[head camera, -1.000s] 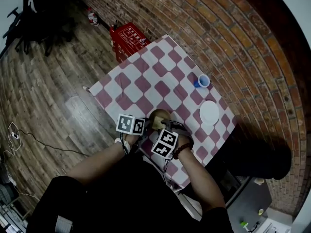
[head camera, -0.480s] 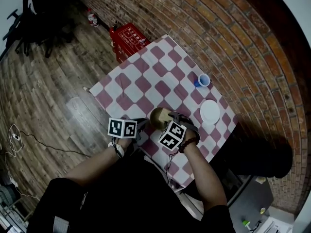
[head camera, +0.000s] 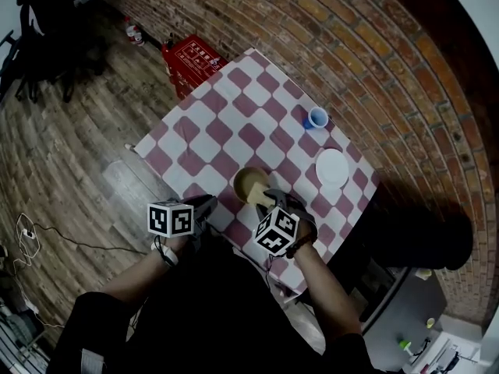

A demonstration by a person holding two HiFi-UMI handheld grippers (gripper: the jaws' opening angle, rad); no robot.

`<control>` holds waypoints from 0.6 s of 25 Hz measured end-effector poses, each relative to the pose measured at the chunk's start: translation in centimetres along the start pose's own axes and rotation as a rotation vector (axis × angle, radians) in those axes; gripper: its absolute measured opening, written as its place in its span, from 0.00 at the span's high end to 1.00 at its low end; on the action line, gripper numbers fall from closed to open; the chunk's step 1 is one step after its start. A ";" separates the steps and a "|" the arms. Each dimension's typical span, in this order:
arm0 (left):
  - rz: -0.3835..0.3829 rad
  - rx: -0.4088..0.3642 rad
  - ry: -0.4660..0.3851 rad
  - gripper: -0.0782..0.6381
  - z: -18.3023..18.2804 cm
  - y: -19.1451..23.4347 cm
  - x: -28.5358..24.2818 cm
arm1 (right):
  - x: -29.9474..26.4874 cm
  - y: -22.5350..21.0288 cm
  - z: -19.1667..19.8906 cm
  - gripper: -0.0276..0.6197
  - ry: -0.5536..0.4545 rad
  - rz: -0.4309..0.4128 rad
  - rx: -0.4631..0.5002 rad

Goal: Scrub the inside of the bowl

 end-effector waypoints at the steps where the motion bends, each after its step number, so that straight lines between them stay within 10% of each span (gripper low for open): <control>1: 0.002 -0.003 0.002 0.82 0.1 -0.1 0.1 | -0.2 0.2 -0.3 0.72 -0.005 -0.005 0.002; 9: 0.035 -0.071 0.024 0.82 0.5 -1.6 0.4 | -2.6 -1.4 -3.4 0.72 -0.038 0.026 -0.006; 15: 0.033 -0.081 0.034 0.82 0.7 -1.3 0.7 | -1.5 -5.2 -2.0 0.72 -0.085 0.098 -0.184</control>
Point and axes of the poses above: the fingertips, and each gripper's own axes: x backward along the fingers, y to its left, z out of its underside, the point moved 7 cm from there along x, backward along the fingers, and after that the axes turned 6 degrees about x, right-handed, at the moved point
